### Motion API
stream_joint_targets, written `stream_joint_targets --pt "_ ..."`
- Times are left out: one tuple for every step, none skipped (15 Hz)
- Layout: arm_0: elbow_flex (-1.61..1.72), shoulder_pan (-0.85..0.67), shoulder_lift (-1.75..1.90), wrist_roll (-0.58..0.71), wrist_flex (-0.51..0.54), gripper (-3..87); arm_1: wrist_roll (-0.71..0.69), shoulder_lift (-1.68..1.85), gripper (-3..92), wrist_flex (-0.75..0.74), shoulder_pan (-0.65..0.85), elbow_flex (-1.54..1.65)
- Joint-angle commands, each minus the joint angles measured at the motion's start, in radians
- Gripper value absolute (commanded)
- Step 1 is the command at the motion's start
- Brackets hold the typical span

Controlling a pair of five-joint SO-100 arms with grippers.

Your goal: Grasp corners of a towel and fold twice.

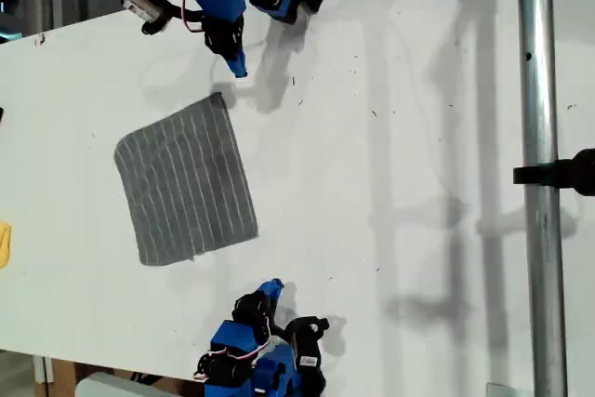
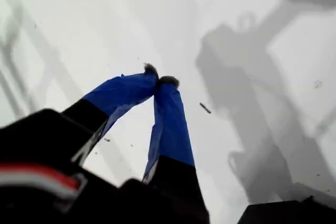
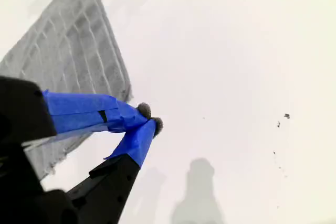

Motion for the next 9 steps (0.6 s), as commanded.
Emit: stream_joint_targets --pt "-0.183 -0.081 -0.132 0.054 0.0 -3.0 -0.17 -0.215 -0.3 0.002 0.152 -0.229" --pt "-0.209 -0.117 -0.164 0.08 0.002 -2.9 -0.247 -0.324 -0.3 0.005 0.225 -0.321" --pt "-0.225 -0.152 -0.187 0.132 -0.011 -2.9 -0.311 -0.434 -0.3 0.011 0.272 -0.426" --pt "-0.255 -0.195 -0.222 0.183 -0.005 -2.9 -0.362 -0.552 -0.3 0.021 0.304 -0.534" --pt "-0.291 -0.236 -0.264 0.244 -0.003 -2.9 -0.407 -0.655 -0.3 0.029 0.325 -0.627" --pt "-0.341 -0.265 -0.321 0.29 0.0 -2.9 -0.454 -0.75 -0.2 0.031 0.336 -0.706" --pt "-0.413 -0.282 -0.387 0.327 0.02 -2.9 -0.479 -0.844 1.7 0.038 0.348 -0.773" --pt "-0.503 -0.287 -0.46 0.35 0.057 -2.9 -0.497 -0.922 5.3 0.046 0.354 -0.825" --pt "-0.58 -0.284 -0.522 0.362 0.083 -2.9 -0.514 -0.966 15.2 0.038 0.351 -0.848"
